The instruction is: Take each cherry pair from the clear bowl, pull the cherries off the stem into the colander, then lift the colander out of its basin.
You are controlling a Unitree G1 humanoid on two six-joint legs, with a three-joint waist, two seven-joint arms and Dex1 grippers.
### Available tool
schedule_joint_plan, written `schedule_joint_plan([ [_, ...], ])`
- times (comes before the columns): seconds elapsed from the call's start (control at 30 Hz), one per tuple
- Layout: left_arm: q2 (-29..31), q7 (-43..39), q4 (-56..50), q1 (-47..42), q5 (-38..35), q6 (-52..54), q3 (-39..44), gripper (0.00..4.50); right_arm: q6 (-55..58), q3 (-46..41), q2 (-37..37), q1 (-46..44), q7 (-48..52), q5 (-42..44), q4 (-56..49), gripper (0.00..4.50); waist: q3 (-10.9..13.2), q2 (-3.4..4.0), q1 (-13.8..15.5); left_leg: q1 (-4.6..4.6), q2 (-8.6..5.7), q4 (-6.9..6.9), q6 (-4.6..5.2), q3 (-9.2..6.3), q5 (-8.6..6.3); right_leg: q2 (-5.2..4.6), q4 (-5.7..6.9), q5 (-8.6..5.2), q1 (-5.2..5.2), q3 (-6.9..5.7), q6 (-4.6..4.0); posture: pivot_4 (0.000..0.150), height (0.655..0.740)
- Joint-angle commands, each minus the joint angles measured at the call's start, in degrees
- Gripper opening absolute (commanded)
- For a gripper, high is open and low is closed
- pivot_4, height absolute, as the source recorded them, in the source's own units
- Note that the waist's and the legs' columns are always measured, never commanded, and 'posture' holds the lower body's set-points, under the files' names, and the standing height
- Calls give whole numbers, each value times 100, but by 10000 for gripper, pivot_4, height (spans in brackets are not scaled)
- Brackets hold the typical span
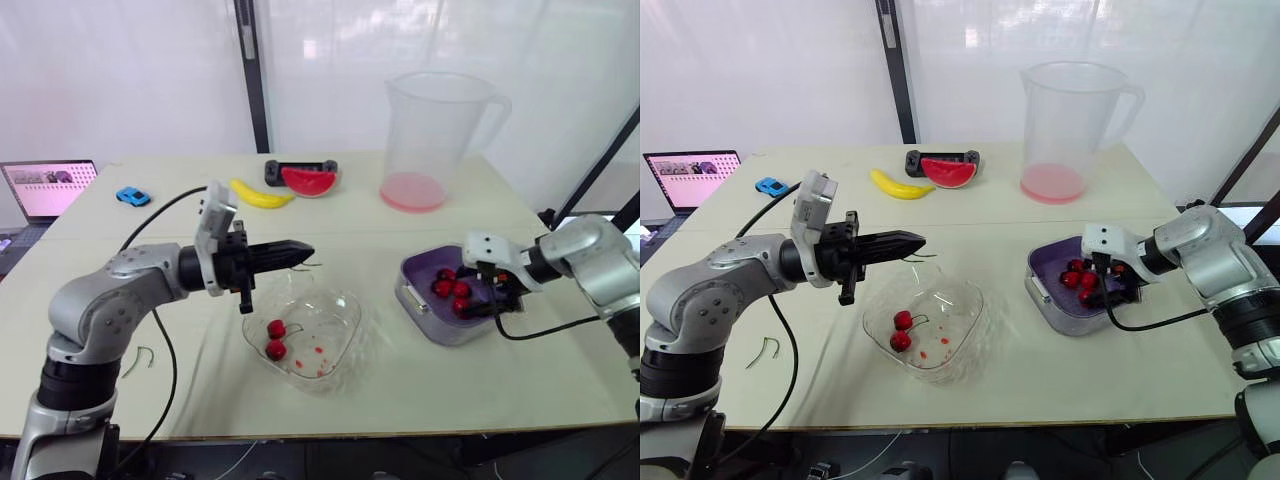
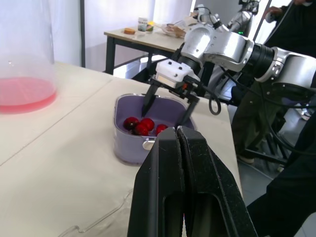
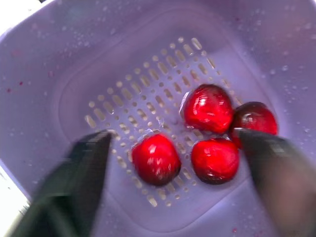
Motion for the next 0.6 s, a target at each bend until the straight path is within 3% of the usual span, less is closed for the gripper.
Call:
schedule_joint_plan([
  [0.03, 66, 26, -180, 5, -130, -27, 162, 0, 32, -327, -22, -45, 72, 57, -105, 44619, 0, 0, 0, 0, 0, 0, 0, 0, 0, 0, 0, 0, 0, 0, 0, 1500, 7400],
  [0.4, 104, -19, -104, -1, -140, -53, 137, 0, 932, -1477, -184, 184, 332, 1000, -424, 44619, 0, 0, 2, 0, 0, 0, 1, 0, -1, 0, 0, 0, 1, 1, 0, 1500, 7400],
  [0.6, 338, 4, -63, 167, -259, 48, 388, 0, 3156, -3510, 5, 233, 192, 3403, -1485, 44619, 1, 2, 6, 0, 3, -4, 9, -2, -5, 0, 1, 0, 1, 1, 0, 1500, 7400],
])
